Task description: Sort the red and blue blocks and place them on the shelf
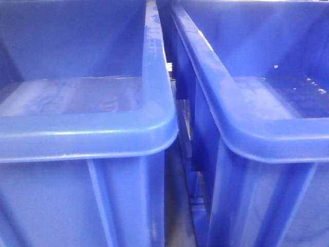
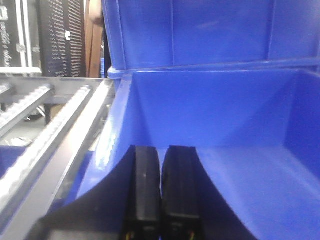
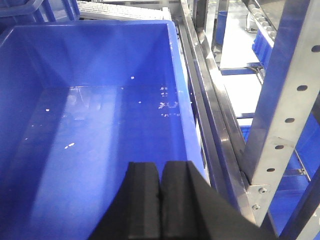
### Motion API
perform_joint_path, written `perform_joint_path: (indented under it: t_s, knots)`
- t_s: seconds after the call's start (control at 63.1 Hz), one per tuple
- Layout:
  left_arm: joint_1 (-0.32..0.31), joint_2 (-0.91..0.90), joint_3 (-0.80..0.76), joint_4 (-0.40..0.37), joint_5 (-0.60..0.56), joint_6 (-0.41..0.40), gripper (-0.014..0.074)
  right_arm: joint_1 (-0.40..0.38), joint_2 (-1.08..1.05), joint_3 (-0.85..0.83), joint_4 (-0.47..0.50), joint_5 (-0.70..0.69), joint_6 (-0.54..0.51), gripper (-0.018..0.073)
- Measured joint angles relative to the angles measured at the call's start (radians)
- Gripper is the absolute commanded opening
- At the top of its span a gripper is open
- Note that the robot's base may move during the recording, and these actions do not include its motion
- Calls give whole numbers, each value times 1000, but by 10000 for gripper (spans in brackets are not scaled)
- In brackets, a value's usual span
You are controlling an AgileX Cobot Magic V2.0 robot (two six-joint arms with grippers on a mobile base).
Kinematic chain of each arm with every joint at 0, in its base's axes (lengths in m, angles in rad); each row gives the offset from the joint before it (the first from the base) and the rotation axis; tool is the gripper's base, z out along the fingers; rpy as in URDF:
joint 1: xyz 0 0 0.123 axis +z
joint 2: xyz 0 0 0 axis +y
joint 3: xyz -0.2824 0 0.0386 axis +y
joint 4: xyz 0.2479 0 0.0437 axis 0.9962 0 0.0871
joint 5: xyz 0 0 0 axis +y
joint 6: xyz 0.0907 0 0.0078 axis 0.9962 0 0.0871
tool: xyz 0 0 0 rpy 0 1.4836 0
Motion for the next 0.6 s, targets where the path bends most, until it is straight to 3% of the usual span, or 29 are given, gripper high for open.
perform_joint_path:
  t_s: [0.349,0.602]
  knots:
    - [1,0,0,-15,8,20,84,0,0,0,0,0,0,52]
    - [1,0,0,-16,26,138,84,0,0,0,0,0,0,52]
